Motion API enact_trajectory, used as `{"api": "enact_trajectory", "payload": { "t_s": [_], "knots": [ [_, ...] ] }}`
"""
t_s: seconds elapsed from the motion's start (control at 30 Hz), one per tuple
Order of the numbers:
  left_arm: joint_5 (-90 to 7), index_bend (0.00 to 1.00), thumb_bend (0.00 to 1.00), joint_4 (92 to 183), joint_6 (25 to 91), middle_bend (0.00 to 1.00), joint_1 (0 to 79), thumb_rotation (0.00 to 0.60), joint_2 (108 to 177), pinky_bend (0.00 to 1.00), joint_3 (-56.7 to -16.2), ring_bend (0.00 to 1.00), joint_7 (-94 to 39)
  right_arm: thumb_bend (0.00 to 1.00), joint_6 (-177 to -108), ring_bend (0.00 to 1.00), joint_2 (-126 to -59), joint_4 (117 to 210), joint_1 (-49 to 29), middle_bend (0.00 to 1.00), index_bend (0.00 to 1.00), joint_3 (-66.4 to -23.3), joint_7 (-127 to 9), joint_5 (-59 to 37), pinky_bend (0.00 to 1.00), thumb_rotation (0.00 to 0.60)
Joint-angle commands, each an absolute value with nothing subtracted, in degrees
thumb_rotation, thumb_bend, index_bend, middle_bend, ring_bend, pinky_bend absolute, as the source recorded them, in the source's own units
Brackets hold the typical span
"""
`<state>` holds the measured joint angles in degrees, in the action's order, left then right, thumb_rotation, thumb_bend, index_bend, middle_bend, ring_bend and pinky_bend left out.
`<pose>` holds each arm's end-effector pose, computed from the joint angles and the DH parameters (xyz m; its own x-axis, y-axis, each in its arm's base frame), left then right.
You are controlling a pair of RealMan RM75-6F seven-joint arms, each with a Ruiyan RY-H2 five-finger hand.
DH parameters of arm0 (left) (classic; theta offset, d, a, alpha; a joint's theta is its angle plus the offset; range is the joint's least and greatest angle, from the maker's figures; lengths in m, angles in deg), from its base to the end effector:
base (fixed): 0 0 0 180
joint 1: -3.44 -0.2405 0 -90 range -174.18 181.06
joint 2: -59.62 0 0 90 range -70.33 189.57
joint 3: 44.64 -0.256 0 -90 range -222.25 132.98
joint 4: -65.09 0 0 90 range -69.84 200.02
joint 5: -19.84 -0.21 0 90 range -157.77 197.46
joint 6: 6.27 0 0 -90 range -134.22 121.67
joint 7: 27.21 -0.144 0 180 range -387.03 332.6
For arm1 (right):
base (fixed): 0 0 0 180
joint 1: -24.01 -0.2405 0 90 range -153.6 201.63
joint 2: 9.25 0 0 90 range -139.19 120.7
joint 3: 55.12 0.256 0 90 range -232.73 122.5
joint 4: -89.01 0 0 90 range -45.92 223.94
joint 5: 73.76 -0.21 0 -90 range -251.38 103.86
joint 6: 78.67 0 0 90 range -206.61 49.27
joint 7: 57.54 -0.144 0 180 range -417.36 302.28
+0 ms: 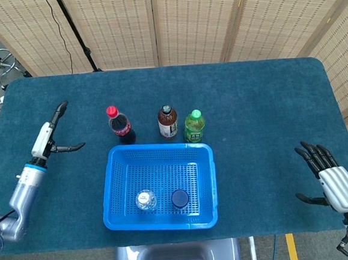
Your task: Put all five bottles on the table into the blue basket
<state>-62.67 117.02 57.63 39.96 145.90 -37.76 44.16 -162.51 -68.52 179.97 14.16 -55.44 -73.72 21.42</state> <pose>-0.2706 0.3893 0.0813 -0.4694 0.2454 0.8482 0.8482 -0.1418 0.5104 -0.2923 -0.1942 0.1685 0.2601 -0.0899 0.9614 -0.9465 -0.2205 0.2355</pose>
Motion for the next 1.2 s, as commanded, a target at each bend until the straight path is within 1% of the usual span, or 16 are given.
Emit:
{"api": "enact_trajectory", "payload": {
  "t_s": [0.03,0.2,0.57,0.6,0.67,0.7,0.77,0.8,0.83,0.87,0.9,0.93,1.0,1.03,1.2],
  "knots": [
    [-63.25,0.0,0.1,115.17,54.8,0.0,42.5,0.6,148.13,0.0,-37.2,0.0,45.16,0.0,-161.77,0.0,-68.81,180.02,13.82,0.0,0.0,-55.11,-73.01,20.74,0.0,0.6],
    [-63.56,0.0,0.1,112.63,48.6,0.0,47.58,0.6,150.99,0.0,-36.21,0.0,46.12,0.0,-160.66,0.0,-69.24,180.15,13.41,0.0,0.0,-54.79,-71.96,19.84,0.0,0.6],
    [-63.91,0.0,0.1,112.08,42.69,0.0,52.79,0.6,153.56,0.0,-35.76,0.0,45.42,0.0,-159.57,0.0,-69.36,179.53,13.06,0.0,0.0,-54.22,-72.19,18.38,0.0,0.6],
    [-63.63,0.0,0.1,112.02,42.1,0.0,53.08,0.6,153.78,0.0,-35.67,0.0,44.86,0.0,-159.57,0.0,-69.34,179.49,13.06,0.0,0.0,-54.21,-72.3,18.38,0.0,0.6],
    [-62.66,0.0,0.15,111.84,41.47,0.0,53.36,0.6,154.19,0.0,-35.04,0.0,43.93,0.0,-159.55,0.0,-69.32,179.45,13.05,0.0,0.0,-54.19,-72.41,18.35,0.0,0.6],
    [-61.69,0.0,0.19,111.7,40.91,0.0,53.51,0.6,154.62,0.03,-34.47,0.0,42.87,0.0,-159.5,0.0,-69.32,179.39,13.04,0.0,0.0,-54.18,-72.51,18.32,0.0,0.6],
    [-60.71,0.01,0.28,112.02,40.32,0.06,53.66,0.6,154.98,0.16,-33.88,0.07,41.59,0.0,-159.41,0.0,-69.32,179.33,12.99,0.0,0.0,-54.16,-72.62,18.29,0.0,0.6],
    [-59.93,0.05,0.35,112.07,39.94,0.12,53.81,0.6,155.25,0.26,-33.33,0.13,40.78,0.0,-159.35,0.0,-69.32,179.27,12.96,0.0,0.0,-54.12,-72.68,18.23,0.0,0.6],
    [-59.53,0.12,0.41,112.18,39.69,0.21,53.91,0.6,155.41,0.33,-33.1,0.2,39.9,0.0,-159.33,0.0,-69.33,179.24,12.94,0.0,0.0,-54.1,-72.7,18.22,0.0,0.6],
    [-59.26,0.19,0.44,112.32,39.32,0.26,54.04,0.6,155.47,0.36,-32.98,0.22,39.24,0.0,-159.3,0.0,-69.34,179.22,12.92,0.0,0.0,-54.09,-72.72,18.22,0.0,0.6],
    [-59.04,0.29,0.47,112.44,39.23,0.32,54.07,0.6,155.5,0.38,-32.83,0.25,38.83,0.0,-159.27,0.0,-69.35,179.21,12.9,0.0,0.0,-54.08,-72.74,18.22,0.0,0.6],
    [-58.74,0.37,0.49,112.68,39.18,0.37,54.08,0.6,155.51,0.4,-32.61,0.28,38.13,0.0,-159.22,0.0,-69.36,179.2,12.87,0.0,0.0,-54.07,-72.75,18.21,0.0,0.6],
    [-58.15,0.45,0.5,112.98,39.39,0.42,54.14,0.6,155.6,0.41,-32.12,0.31,35.96,0.0,-159.12,0.0,-69.35,179.16,12.83,0.0,0.0,-54.08,-72.74,18.2,0.0,0.6],
    [-57.85,0.47,0.5,113.29,39.66,0.43,54.07,0.6,155.56,0.41,-31.85,0.32,35.07,0.0,-159.11,0.0,-69.35,179.14,12.83,0.0,0.0,-54.08,-72.74,18.19,0.0,0.6],
    [-57.69,0.47,0.5,117.97,43.14,0.44,52.74,0.6,152.89,0.41,-30.39,0.33,34.06,0.0,-159.19,0.0,-69.33,179.13,12.89,0.0,0.0,-54.09,-72.77,18.21,0.0,0.6]
  ]
}}
